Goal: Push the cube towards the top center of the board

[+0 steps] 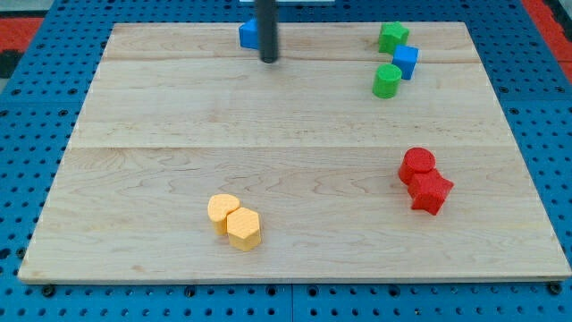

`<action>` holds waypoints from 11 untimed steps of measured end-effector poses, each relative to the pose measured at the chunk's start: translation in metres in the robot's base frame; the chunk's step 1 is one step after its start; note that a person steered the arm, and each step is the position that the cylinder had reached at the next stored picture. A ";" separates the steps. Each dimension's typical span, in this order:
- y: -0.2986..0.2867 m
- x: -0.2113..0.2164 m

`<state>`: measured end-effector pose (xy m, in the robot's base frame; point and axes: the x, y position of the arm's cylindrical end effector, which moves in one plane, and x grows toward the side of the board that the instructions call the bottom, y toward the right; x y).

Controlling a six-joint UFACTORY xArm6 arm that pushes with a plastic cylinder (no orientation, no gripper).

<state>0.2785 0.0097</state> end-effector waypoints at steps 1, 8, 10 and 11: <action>0.045 0.066; 0.175 -0.007; 0.072 -0.038; 0.065 -0.047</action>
